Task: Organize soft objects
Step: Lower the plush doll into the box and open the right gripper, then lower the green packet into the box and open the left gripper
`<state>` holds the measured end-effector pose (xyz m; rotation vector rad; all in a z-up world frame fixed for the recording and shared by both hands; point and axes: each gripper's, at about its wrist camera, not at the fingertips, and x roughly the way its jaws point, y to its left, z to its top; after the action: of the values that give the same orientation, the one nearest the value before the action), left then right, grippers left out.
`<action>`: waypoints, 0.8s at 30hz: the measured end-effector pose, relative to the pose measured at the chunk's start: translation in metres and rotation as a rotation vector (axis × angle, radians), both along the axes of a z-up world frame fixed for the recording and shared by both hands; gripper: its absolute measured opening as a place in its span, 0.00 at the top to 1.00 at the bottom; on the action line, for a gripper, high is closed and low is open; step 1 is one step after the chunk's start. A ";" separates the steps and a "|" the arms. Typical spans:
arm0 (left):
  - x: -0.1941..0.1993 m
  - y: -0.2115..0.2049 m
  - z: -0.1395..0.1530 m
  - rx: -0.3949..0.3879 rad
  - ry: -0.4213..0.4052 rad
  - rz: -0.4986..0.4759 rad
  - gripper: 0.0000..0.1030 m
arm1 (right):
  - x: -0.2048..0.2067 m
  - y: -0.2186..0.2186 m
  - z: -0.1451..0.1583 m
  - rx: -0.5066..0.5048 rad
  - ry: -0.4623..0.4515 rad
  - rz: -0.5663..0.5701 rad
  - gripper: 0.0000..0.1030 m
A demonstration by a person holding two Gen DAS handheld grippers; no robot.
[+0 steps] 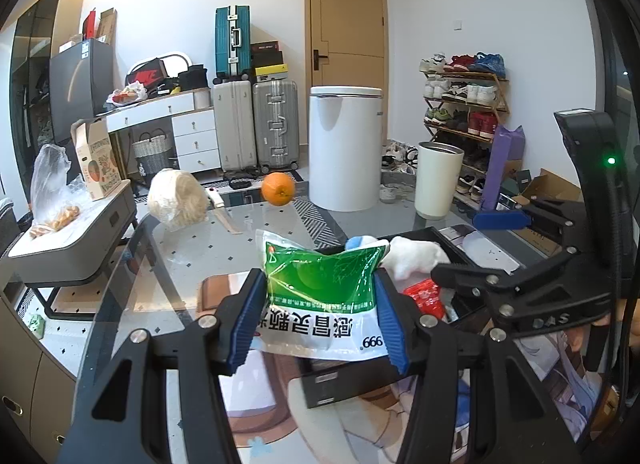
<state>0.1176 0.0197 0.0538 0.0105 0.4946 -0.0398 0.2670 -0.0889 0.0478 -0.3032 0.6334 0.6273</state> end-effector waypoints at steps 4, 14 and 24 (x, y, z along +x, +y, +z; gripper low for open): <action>0.006 -0.008 0.000 -0.008 0.006 -0.022 0.48 | -0.009 -0.012 0.001 0.009 -0.006 -0.011 0.13; 0.026 -0.033 -0.009 -0.027 0.039 -0.080 0.47 | -0.027 -0.050 0.008 0.072 -0.009 -0.051 0.06; 0.046 -0.053 -0.025 0.005 0.102 -0.110 0.46 | -0.023 -0.058 0.005 0.088 0.018 -0.058 0.06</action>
<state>0.1632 -0.0334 0.0288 0.0406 0.5955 -0.1470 0.2438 -0.1469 0.0528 -0.1963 0.6275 0.6012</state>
